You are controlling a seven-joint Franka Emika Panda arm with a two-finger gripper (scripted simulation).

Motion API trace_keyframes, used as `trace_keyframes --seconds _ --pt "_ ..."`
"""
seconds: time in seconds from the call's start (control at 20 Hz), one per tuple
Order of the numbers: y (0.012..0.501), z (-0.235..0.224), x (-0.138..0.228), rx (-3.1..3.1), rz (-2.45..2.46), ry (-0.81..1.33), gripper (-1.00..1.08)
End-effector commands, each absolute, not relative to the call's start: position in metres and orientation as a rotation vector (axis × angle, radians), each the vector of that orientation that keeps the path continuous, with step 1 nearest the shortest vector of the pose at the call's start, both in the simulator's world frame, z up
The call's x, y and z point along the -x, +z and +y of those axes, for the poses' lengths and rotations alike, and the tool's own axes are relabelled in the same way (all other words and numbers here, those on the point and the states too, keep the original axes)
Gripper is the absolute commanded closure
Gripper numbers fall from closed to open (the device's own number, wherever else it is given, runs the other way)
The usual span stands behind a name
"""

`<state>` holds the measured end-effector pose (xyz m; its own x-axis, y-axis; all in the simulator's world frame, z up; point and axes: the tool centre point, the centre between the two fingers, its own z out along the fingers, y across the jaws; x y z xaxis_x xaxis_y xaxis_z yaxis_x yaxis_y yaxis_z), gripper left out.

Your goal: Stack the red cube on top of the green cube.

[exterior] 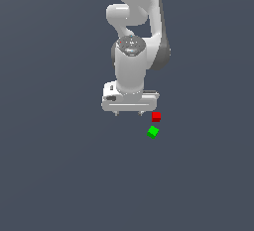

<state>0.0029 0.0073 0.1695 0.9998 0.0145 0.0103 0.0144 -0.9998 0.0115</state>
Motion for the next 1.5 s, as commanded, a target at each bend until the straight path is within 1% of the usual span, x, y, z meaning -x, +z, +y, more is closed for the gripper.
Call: trace_keyframes --seconds 0.0,0.25,0.45,1.1,1.45 --pt "0.169 0.007 -0.003 -3.130 0.023 0.016 -0.92" --pt "0.165 0.014 0.001 -3.131 0.019 0.015 -0.92" --pt "0.154 0.030 0.011 -3.132 0.011 0.014 -0.92" --pt "0.091 0.124 0.062 -3.139 -0.039 0.003 -0.92" --pt "0.072 0.153 0.075 -3.141 -0.054 0.000 -0.92"
